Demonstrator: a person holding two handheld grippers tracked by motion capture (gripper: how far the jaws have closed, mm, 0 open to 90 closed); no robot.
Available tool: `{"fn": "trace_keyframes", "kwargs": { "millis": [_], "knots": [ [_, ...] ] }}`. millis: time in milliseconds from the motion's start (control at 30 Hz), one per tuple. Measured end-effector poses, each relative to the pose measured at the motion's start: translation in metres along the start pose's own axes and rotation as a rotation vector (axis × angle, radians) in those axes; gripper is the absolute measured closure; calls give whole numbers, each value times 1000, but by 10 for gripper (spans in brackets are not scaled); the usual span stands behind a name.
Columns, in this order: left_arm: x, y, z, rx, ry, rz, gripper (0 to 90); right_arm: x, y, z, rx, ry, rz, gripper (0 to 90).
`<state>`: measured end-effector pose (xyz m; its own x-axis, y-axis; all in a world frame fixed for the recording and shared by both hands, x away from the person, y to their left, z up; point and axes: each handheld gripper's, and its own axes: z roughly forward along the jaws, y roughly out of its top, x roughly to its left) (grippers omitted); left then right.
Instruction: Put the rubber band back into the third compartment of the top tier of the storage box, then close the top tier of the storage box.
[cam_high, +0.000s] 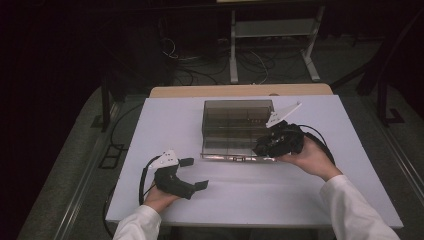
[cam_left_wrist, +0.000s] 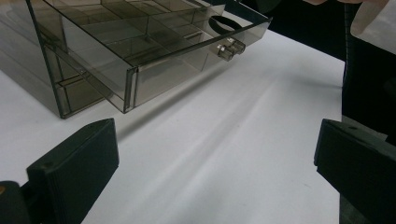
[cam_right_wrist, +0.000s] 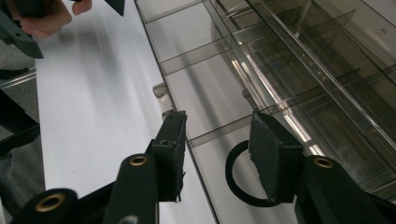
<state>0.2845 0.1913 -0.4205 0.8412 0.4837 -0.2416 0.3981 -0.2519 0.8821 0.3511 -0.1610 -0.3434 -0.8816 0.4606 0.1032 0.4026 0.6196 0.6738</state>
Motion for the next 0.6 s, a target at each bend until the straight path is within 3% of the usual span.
{"fn": "trace_keyframes", "kwargs": {
  "millis": [367, 600],
  "knots": [
    [1, 0, 0, 1, -1, 0, 0, 16, 6, 0, -32, 46, -37, 505],
    [1, 0, 0, 1, -2, 0, 0, 28, 11, 5, -37, 81, -66, 571]
  ]
}}
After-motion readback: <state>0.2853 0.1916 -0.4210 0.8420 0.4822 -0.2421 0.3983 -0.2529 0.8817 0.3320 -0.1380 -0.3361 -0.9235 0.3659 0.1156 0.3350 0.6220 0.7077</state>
